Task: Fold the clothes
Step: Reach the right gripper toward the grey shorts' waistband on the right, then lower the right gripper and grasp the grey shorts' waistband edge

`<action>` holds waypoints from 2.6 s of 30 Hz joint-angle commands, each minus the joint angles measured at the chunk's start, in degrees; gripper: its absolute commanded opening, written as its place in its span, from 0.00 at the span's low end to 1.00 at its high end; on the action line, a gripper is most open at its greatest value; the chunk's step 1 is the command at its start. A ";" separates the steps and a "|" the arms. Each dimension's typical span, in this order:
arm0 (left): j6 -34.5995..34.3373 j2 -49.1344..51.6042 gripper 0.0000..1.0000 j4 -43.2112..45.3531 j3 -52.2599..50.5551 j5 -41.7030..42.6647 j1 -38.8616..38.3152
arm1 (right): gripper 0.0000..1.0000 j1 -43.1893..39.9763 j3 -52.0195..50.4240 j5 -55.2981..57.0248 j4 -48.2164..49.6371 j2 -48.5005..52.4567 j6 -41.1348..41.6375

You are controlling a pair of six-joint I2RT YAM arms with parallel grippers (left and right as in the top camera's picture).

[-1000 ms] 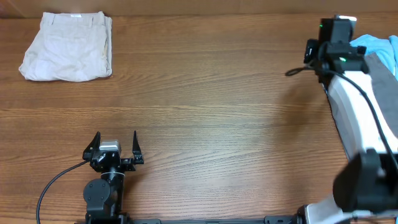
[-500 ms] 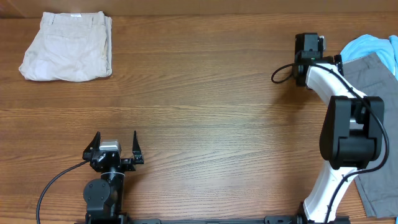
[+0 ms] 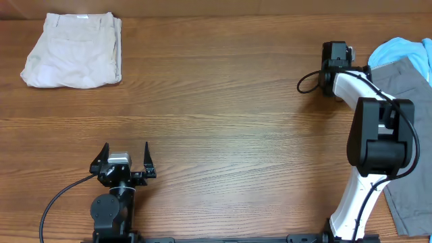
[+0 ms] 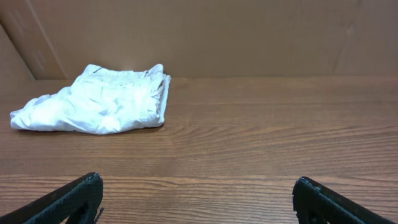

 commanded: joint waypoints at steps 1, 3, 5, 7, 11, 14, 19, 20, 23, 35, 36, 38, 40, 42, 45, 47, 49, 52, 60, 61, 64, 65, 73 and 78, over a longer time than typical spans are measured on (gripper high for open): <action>1.09 -0.59 1.00 0.13 -0.24 -0.52 -0.37 | 0.94 -0.59 1.46 0.83 0.37 2.16 0.09; 1.09 -0.59 1.00 0.13 -0.24 -0.52 -0.37 | 0.94 -0.59 1.46 0.81 0.92 2.78 0.07; 1.09 -0.59 1.00 0.15 -0.24 -0.52 -0.37 | 0.94 -0.59 1.46 0.83 1.88 3.17 0.35; 1.09 -0.59 1.00 0.13 -0.24 -0.52 -0.37 | 0.93 -0.63 1.46 0.83 2.95 3.21 1.46; 1.11 -0.59 1.00 0.13 -0.24 -0.52 -0.37 | 0.85 -1.01 1.46 -1.01 3.76 3.32 3.56; 1.09 -0.59 1.00 0.13 -0.24 -0.52 -0.37 | 0.84 -1.86 1.46 -2.86 3.76 3.61 5.68; 1.09 -0.59 1.00 0.15 -0.24 -0.52 -0.37 | 0.80 -4.28 1.46 -2.91 3.10 3.69 6.99; 1.09 -0.59 1.00 0.13 -0.24 -0.52 -0.37 | 0.80 -4.68 1.46 -2.93 2.84 3.69 6.99; 1.11 -0.59 1.00 0.13 -0.24 -0.52 -0.37 | 0.80 -5.62 1.46 -4.35 1.99 3.69 7.06; 1.09 -0.59 1.00 0.13 -0.24 -0.52 -0.37 | 0.59 -4.83 3.28 -4.15 1.53 3.41 13.88; 1.09 -0.59 1.00 0.13 -0.24 -0.52 -0.37 | 0.59 -4.66 3.72 -4.09 1.18 3.30 14.12; 1.11 -0.59 1.00 0.15 -0.24 -0.52 -0.37 | 0.63 -4.31 5.05 -3.30 -0.09 3.04 15.58; 1.11 -0.59 1.00 0.15 -0.24 -0.52 -0.37 | 0.65 -4.02 6.64 -3.30 -1.75 2.80 16.46; 1.09 -0.59 1.00 0.13 -0.24 -0.52 -0.37 | 0.64 -3.85 7.72 -3.34 -3.08 2.60 16.85; 1.09 -0.59 1.00 0.15 -0.24 -0.52 -0.37 | 0.58 -3.80 8.13 -3.34 -3.82 2.60 16.85; 1.09 -0.59 1.00 0.15 -0.24 -0.52 -0.37 | 0.52 -3.80 8.11 -3.34 -4.07 2.60 16.85; 1.09 -0.59 1.00 0.13 -0.24 -0.52 -0.37 | 0.51 -3.82 8.13 -3.30 -4.11 2.60 17.11; 1.11 -0.59 1.00 0.15 -0.24 -0.52 -0.37 | 0.41 -3.80 8.17 -3.30 -4.33 2.60 18.14; 1.09 -0.59 1.00 0.13 -0.24 -0.52 -0.37 | 0.60 -3.80 8.20 -5.31 -4.70 2.60 19.56; 1.09 -0.59 1.00 0.13 -0.24 -0.52 -0.37 | 0.63 -3.82 8.20 -6.54 -4.68 2.60 19.54; 1.09 -0.59 1.00 0.13 -0.24 -0.52 -0.37 | 0.71 -3.82 8.20 -11.10 -4.59 2.60 19.56; 1.11 -0.59 1.00 0.13 -0.24 -0.52 -0.37 | 0.71 -3.82 8.20 -12.28 -4.39 2.60 19.58; 1.09 -0.59 1.00 0.13 -0.24 -0.52 -0.37 | 0.68 -4.37 8.20 -14.64 -1.84 2.71 19.58; 1.09 -0.59 1.00 0.13 -0.24 -0.52 -0.37 | 0.67 -5.88 8.17 -14.64 -1.66 2.71 19.58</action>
